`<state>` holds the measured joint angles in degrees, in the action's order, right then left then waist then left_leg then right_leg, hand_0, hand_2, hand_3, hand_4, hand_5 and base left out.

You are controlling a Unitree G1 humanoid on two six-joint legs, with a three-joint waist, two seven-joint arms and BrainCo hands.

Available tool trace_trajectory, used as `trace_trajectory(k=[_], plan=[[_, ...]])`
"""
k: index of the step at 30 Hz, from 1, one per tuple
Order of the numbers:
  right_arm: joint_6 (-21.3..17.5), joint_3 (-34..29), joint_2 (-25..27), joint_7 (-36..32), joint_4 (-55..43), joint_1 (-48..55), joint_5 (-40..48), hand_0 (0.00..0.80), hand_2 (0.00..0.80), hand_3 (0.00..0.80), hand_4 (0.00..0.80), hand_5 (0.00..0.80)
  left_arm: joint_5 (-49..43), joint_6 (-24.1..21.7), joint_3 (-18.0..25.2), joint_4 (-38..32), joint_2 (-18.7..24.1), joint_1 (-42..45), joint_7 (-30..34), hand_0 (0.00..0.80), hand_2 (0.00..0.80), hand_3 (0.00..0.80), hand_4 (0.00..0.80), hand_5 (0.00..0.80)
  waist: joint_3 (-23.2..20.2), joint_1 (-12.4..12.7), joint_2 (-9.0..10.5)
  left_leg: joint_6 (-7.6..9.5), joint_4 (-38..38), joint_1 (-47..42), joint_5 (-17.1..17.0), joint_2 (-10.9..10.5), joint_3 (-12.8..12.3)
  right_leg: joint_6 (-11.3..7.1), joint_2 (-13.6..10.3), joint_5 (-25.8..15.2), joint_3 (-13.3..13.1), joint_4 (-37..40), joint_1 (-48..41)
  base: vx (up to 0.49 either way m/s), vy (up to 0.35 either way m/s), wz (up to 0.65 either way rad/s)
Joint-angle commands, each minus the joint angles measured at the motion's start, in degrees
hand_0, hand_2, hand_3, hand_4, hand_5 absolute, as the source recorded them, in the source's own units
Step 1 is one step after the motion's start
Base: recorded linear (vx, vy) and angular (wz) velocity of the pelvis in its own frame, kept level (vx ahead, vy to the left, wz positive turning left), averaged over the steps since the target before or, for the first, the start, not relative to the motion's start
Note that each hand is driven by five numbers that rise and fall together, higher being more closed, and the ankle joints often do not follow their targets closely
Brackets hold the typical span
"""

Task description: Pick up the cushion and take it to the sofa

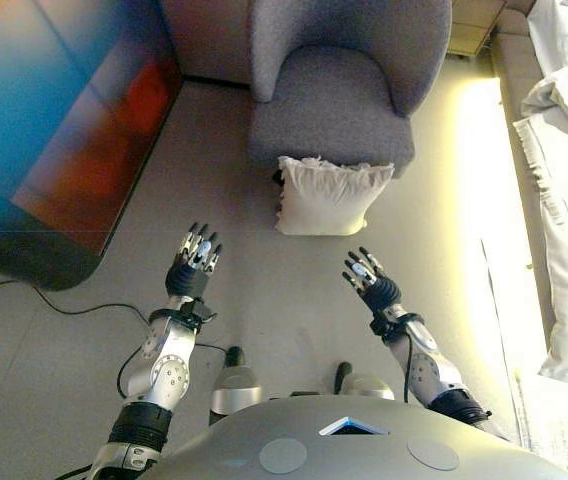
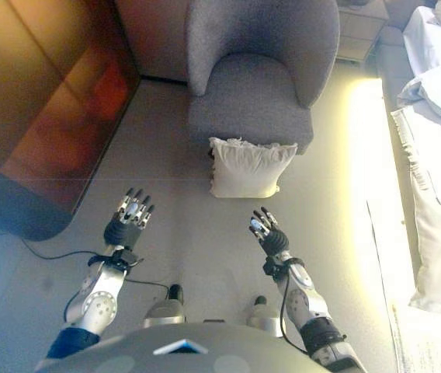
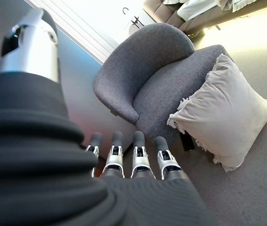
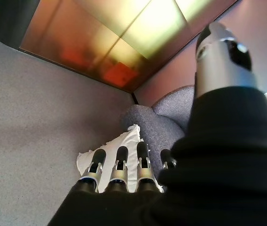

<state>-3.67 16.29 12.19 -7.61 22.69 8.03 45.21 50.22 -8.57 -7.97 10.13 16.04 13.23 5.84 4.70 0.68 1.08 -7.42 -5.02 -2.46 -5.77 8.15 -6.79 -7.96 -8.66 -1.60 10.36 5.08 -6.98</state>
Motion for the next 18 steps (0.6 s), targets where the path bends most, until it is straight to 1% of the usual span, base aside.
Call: trace_trajectory(k=[1, 3, 5, 8, 13, 16, 18], plan=[[-3.1, -1.2, -0.1, -0.2, -4.0, -2.7, 1.5, 0.0, 0.0, 0.0, 0.0, 0.0, -1.8, -2.5, -0.2, -3.2, 1.5, -1.9, 1.3, 0.0, 0.0, 0.0, 0.0, 0.0, -0.1, -0.5, -0.16, 3.34, 1.4, -0.6, 4.2, -2.5, -2.5, 0.18, 1.3, -0.4, 1.0, -2.9, 3.6, 0.0, 0.0, 0.0], [-2.9, -1.4, -0.1, -0.2, -3.9, -2.7, 1.5, 0.0, 0.0, 0.0, 0.0, 0.0, -0.7, -2.6, -0.1, -2.9, 1.4, -1.8, 2.2, 0.0, 0.0, 0.0, 0.0, 0.0, -0.1, -0.5, -0.16, 3.3, 1.4, -0.6, 4.2, -2.5, -2.6, 0.17, 1.3, -0.4, 0.9, -2.8, 3.5, 0.0, 0.0, 0.0], [-2.6, -1.6, 0.0, -0.4, -3.8, -2.7, 1.5, 0.0, 0.0, 0.0, 0.0, 0.0, -1.6, -1.4, 0.5, -2.8, 1.4, -1.7, 1.6, 0.0, 0.0, 0.0, 0.0, 0.0, -0.3, -0.4, -0.11, 3.18, 1.5, -0.8, 4.3, -2.4, -2.4, 0.17, 1.3, -0.5, 0.8, -2.7, 3.4, 0.0, 0.0, 0.0], [-1.8, -1.6, 0.2, -0.4, -4.3, -2.6, 1.4, 0.0, 0.0, 0.0, 0.0, 0.0, -3.5, -1.7, 0.7, -2.8, 1.8, -1.2, 1.4, 0.0, 0.0, 0.0, 0.0, 0.0, -0.3, -0.5, -0.01, 3.08, 2.5, -1.1, 4.8, -2.1, -2.4, 0.28, 1.3, -0.4, 0.2, -2.9, 3.2, 0.012, -0.002, 0.0], [-1.3, -1.7, 0.4, -0.8, -4.2, -1.7, 1.7, 0.0, 0.0, 0.0, 0.0, 0.0, -2.8, -1.8, 1.1, -4.0, 1.7, 0.3, 1.7, 0.0, 0.0, 0.0, 0.0, 0.0, -0.4, -0.2, 0.12, 2.91, 5.1, -0.3, 5.6, -1.9, -2.3, 0.71, 1.3, -0.5, 0.0, -2.7, 2.9, 0.007, -0.006, -0.02], [-0.5, -1.9, 0.4, -1.2, -4.0, -1.5, 2.4, 0.0, 0.0, 0.0, 0.0, 0.0, -2.6, -1.1, 1.4, -4.0, 1.5, 0.8, 1.4, 0.0, 0.0, 0.0, 0.0, 0.0, -0.4, -0.1, 0.2, 3.09, 5.4, -0.2, 5.8, -2.4, -1.1, 0.96, 1.6, -0.5, -0.8, -2.5, 2.9, 0.0, 0.0, 0.0], [-0.4, -2.2, 0.4, -1.6, -4.0, -1.1, 1.8, 0.0, 0.0, 0.0, 0.0, 0.0, -2.3, -1.3, 1.7, -3.8, 1.2, 1.4, 1.6, 0.0, 0.0, 0.0, 0.0, 0.0, -0.4, -0.1, 0.39, 3.06, 6.8, -0.1, 6.7, -2.6, -0.2, 1.24, 1.9, -0.5, -1.8, -2.7, 3.1, 0.016, -0.011, 0.0]])
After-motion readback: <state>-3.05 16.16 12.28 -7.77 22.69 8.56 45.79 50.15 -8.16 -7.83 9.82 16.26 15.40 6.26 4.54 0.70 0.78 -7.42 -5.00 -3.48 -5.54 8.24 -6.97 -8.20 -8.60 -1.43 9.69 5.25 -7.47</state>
